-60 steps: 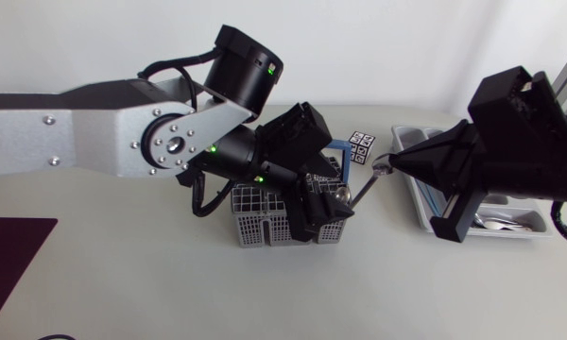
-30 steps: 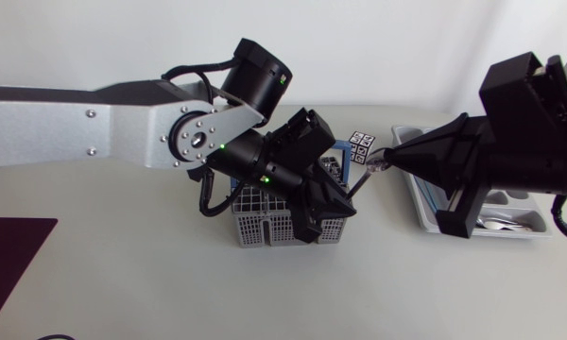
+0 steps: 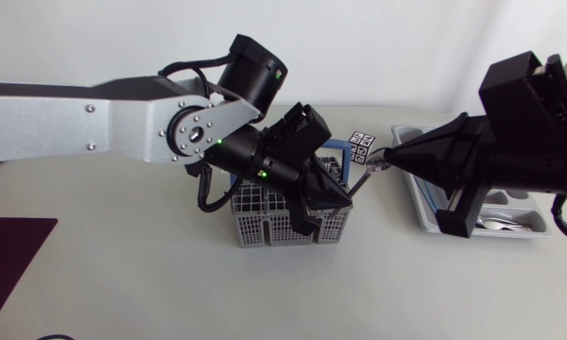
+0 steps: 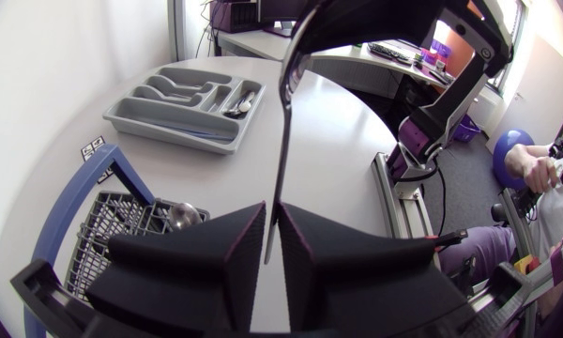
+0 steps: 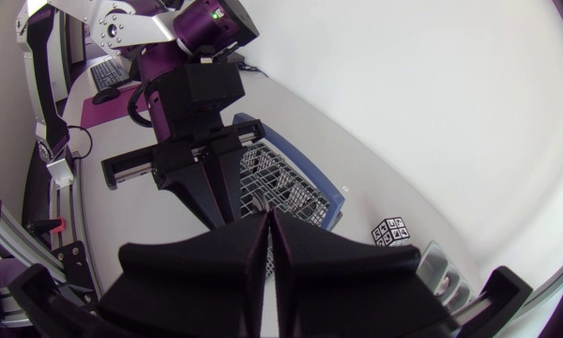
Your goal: Transfer all utensils from the basket to the drawer tray.
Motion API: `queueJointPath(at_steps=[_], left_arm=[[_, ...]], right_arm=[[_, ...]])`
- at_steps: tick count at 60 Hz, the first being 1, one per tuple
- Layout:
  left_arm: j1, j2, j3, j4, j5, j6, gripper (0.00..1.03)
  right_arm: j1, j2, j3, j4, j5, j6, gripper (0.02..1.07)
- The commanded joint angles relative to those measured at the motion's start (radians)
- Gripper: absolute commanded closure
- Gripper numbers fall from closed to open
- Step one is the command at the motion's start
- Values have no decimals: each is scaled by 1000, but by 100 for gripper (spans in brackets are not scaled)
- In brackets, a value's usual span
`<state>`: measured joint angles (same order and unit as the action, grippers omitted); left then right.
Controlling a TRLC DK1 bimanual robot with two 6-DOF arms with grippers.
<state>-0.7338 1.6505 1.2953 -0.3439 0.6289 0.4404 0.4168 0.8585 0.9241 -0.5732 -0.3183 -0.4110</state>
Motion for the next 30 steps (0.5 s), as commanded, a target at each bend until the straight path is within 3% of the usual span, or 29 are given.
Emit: queueJointPath(at_steps=[1,14,25,30], left_arm=[[7,20,29,-7,14,-25,97],[5,22,27,-7,14,-42,100],[4,15,35,6,12,-86,100],[8,12,36,31,3,-117,100]], right_arm=[[-4,7,30,-7,-7,21,101],[-7,7,19,4,-7,23,100],[-16,10,13,36,2,51,77],[-35,16,13,53,2,69,60]])
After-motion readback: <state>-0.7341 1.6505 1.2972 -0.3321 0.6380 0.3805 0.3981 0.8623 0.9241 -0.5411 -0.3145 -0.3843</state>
